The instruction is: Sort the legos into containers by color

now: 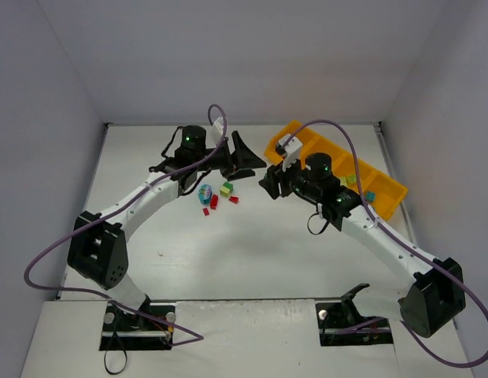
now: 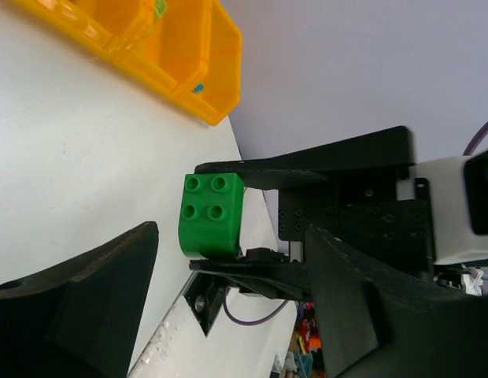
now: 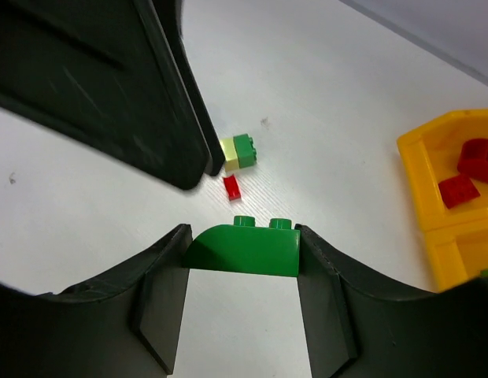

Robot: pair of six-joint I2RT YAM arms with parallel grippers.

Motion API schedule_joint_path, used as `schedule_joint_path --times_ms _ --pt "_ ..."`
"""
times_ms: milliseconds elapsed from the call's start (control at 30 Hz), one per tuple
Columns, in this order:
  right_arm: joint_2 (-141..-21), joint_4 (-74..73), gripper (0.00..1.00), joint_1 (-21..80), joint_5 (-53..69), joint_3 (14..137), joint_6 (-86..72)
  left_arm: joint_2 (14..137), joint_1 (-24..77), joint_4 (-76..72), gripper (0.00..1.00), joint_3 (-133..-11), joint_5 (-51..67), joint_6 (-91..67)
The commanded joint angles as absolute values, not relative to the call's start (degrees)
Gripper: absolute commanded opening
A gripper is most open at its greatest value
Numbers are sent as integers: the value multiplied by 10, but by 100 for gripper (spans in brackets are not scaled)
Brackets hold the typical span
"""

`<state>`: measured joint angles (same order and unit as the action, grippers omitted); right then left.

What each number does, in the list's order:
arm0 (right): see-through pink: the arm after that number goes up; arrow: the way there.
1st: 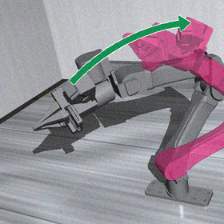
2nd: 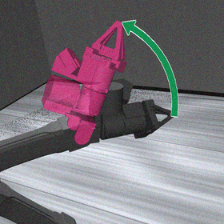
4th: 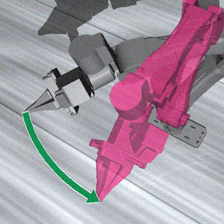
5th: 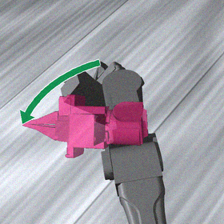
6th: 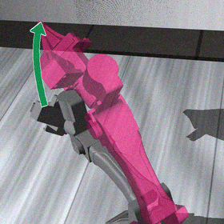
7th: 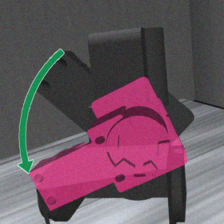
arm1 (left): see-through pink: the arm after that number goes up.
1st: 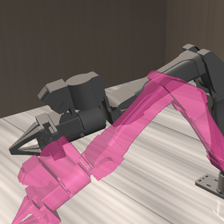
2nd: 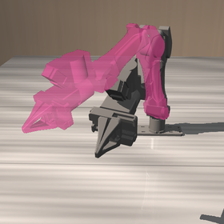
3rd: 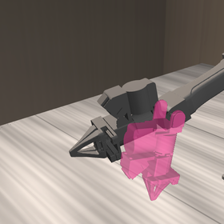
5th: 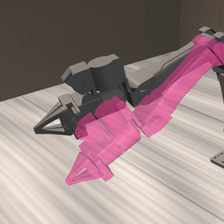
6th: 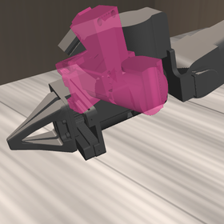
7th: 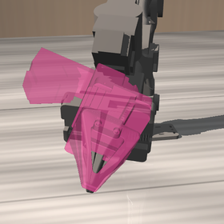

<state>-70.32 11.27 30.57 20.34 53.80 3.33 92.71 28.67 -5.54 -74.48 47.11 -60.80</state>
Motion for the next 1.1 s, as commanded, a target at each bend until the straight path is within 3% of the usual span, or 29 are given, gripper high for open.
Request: schedule_joint_path --times_ms 0,267,467,700,900,1067 --pt "-693 137 0 300 176 536 46 875 263 -73 70 -773 454 -589" --pt "-741 135 0 245 84 540 23 831 205 -43 71 -736 434 -563" --pt "-837 125 0 175 -19 612 -22 772 192 111 72 -690 346 -427" --pt "-976 112 0 130 -76 708 -46 690 191 176 79 -597 237 -344" --pt "-1067 98 16 110 -74 774 -51 600 191 204 81 -530 150 -299" --pt "-1106 96 23 104 -77 797 -54 541 192 192 81 -486 110 -286"
